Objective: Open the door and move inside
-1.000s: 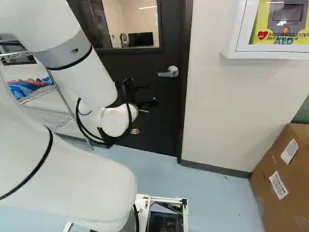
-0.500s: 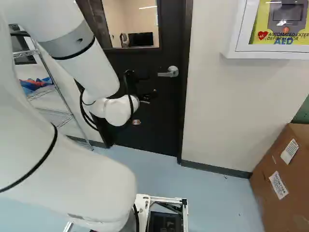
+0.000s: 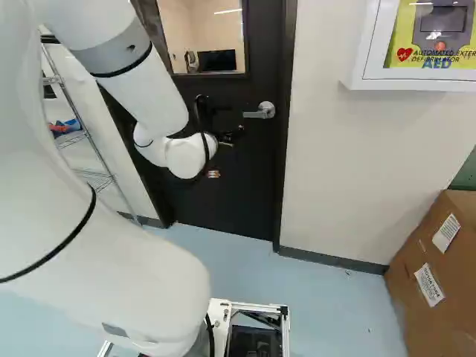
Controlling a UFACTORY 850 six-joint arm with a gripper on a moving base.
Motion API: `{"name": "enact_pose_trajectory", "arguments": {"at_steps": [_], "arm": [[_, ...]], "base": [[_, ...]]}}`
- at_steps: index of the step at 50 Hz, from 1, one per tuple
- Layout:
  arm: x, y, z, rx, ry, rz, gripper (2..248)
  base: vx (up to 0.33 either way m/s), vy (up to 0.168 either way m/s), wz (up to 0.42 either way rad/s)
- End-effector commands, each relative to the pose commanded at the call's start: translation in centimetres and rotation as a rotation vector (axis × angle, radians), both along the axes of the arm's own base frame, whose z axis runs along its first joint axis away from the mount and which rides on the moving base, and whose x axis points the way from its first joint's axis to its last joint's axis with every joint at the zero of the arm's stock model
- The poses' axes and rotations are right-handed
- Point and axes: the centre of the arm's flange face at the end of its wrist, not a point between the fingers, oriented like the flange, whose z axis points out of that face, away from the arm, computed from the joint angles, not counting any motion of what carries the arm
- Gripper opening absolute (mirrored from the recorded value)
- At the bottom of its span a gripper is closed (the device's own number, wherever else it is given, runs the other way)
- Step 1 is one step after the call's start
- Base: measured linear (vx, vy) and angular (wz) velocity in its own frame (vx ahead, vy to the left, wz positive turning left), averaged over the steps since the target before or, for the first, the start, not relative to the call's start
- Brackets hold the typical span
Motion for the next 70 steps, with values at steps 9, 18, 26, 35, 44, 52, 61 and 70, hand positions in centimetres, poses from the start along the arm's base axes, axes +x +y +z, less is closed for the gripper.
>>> {"name": "enact_pose_trajectory", "arguments": {"at_steps": [9,18,26,35,44,52,61,70], "arm": [[1.1,-0.2,1.0,0.000,-0.020,-0.004,247],[2.2,-0.3,2.0,-0.001,-0.040,-0.008,247],[3.3,-0.5,2.8,-0.001,-0.057,-0.011,247],[4.4,-0.7,3.8,-0.002,-0.077,-0.015,247],[5.5,-0.9,4.8,-0.002,-0.096,-0.018,247],[6.6,-1.0,5.6,-0.003,-0.108,-0.021,247],[7.8,-1.2,6.4,-0.003,-0.112,-0.024,247],[9.0,-1.4,7.0,-0.003,-0.092,-0.027,247]], "base": [[0.000,0.000,0.000],[0.000,0.000,0.000],[0.000,0.000,0.000],[0.000,0.000,0.000],[0.000,0.000,0.000],[0.000,0.000,0.000],[0.000,0.000,0.000],[0.000,0.000,0.000]]}}
